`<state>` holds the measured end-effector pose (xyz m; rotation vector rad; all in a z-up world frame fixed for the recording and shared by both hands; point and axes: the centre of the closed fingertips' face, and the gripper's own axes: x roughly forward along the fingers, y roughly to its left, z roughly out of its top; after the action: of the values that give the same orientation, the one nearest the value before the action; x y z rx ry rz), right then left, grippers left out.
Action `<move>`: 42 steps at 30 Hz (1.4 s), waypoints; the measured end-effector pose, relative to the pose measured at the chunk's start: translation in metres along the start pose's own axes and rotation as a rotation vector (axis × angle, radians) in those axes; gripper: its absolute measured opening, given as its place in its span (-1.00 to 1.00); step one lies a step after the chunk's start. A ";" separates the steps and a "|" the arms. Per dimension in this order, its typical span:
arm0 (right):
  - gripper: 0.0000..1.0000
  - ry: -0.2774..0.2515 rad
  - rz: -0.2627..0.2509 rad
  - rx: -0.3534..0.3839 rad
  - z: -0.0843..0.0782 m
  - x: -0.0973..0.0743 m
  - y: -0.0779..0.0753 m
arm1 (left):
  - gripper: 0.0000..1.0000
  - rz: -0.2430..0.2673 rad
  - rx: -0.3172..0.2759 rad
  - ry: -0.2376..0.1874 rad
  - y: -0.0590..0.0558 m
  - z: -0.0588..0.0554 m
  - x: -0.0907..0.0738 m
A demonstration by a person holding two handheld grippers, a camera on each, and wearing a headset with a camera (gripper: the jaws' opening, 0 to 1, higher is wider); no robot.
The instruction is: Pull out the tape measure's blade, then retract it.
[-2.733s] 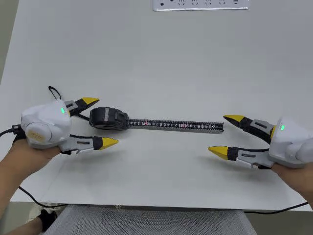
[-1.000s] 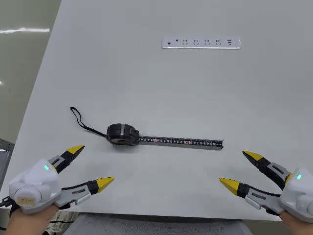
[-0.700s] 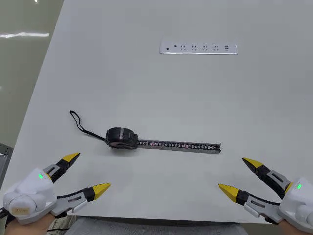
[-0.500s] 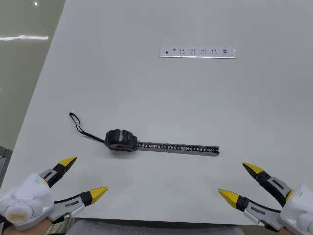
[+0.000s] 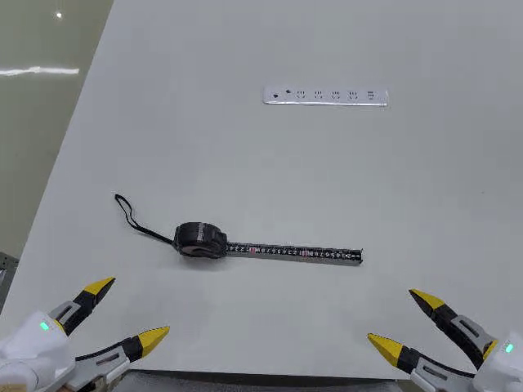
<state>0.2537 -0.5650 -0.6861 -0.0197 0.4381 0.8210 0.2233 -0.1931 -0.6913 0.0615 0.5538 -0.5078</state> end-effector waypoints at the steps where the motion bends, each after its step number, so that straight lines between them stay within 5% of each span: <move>1: 0.24 -0.002 -0.002 0.002 0.000 -0.001 0.000 | 0.44 0.002 0.000 0.000 0.000 -0.001 0.000; 22: 0.24 -0.017 -0.001 0.017 0.004 0.000 0.002 | 0.43 0.005 -0.002 0.007 -0.003 0.001 0.003; 42: 0.23 -0.017 0.022 0.001 0.009 0.011 0.005 | 0.46 0.039 -0.068 0.018 -0.007 0.008 0.022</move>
<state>0.2602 -0.5521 -0.6819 -0.0067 0.4237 0.8422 0.2400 -0.2104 -0.6957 0.0118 0.5860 -0.4506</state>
